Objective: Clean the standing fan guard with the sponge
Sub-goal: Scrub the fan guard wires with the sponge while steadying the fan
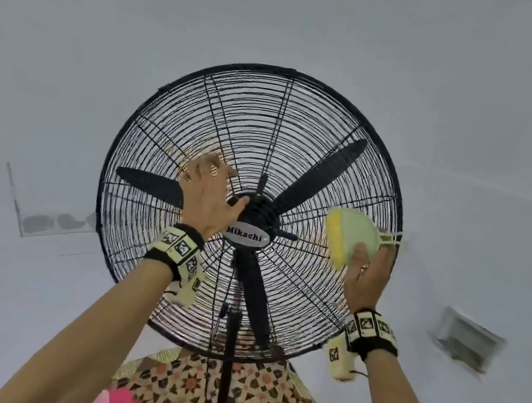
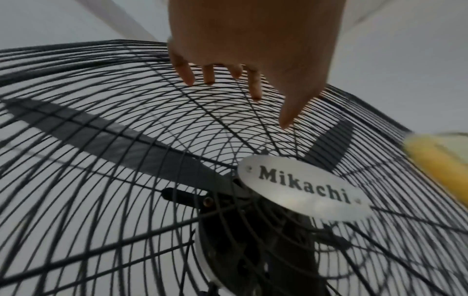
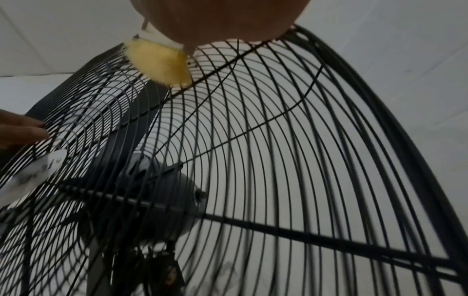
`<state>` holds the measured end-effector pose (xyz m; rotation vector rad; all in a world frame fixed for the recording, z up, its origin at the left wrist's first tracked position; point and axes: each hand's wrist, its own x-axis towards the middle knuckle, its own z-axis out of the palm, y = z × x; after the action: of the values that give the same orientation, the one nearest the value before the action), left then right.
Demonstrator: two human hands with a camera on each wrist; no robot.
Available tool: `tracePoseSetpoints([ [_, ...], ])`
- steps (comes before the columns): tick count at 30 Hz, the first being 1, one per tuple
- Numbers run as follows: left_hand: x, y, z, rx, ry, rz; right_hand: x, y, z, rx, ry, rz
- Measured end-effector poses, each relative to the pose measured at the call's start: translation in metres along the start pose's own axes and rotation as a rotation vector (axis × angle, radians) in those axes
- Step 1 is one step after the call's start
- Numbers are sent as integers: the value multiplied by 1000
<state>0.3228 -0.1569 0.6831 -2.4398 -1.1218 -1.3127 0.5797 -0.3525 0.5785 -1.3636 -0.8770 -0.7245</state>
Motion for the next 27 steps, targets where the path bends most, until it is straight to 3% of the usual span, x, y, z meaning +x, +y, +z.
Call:
tracePoseSetpoints([
  [3, 2, 15, 0, 37, -38, -45, 22, 9, 8, -31, 14, 72],
  [8, -5, 39, 0, 113, -17, -59, 37, 9, 27, 21, 15, 466],
  [10, -15, 48, 6, 160, 1, -88, 30, 4, 34, 40, 19, 552],
  [14, -18, 55, 7, 214, 84, -33, 28, -8, 28, 67, -27, 539],
  [18, -7, 46, 4, 240, 72, 63, 36, -27, 11, 143, -162, 515],
  [24, 19, 47, -6, 249, -4, 364, 46, -76, 8, 247, -321, 209],
  [27, 34, 54, -10, 338, -47, 334, 39, -98, 22, 334, -401, 203],
])
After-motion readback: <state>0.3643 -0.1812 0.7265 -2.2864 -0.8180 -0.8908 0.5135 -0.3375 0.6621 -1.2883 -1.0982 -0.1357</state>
